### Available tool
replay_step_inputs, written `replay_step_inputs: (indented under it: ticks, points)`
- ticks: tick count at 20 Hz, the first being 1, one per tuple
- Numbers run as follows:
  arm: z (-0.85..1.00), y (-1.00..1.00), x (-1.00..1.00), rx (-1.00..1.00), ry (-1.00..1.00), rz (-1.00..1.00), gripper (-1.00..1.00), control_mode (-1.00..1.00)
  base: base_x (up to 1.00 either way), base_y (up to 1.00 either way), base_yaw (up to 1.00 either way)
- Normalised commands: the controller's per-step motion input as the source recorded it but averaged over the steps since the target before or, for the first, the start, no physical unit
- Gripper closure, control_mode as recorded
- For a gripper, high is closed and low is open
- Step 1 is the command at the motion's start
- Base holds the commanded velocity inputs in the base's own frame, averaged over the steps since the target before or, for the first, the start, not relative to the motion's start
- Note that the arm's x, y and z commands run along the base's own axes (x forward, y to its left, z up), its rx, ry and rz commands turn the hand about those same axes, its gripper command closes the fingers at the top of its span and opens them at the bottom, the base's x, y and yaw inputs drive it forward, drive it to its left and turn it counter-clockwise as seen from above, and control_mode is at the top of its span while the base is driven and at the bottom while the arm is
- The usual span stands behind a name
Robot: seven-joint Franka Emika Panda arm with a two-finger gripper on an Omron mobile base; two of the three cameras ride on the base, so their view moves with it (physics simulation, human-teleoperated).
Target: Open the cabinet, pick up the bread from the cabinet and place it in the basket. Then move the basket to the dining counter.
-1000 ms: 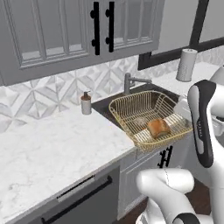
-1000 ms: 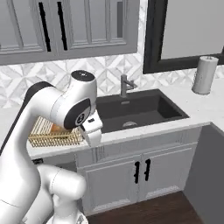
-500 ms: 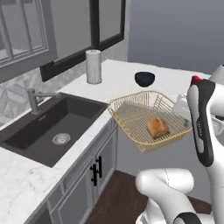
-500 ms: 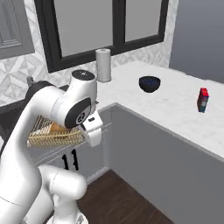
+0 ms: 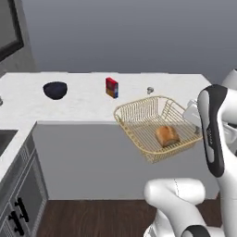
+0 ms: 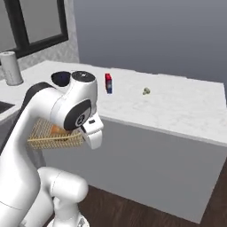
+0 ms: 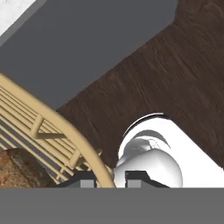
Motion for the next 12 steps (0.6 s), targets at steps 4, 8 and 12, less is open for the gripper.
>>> replay_step_inputs:
  ticks: [4, 8, 12]
  points:
    - [0.0, 0.0, 0.0, 0.0, 0.0, 0.0, 1.0, 1.0, 0.14, -1.0, -0.37]
    - [0.0, 0.0, 0.0, 0.0, 0.0, 0.0, 1.0, 1.0, 0.39, -0.61, -0.08]
    - [0.0, 0.0, 0.0, 0.0, 0.0, 0.0, 1.0, 1.0, 0.55, -0.43, -0.08]
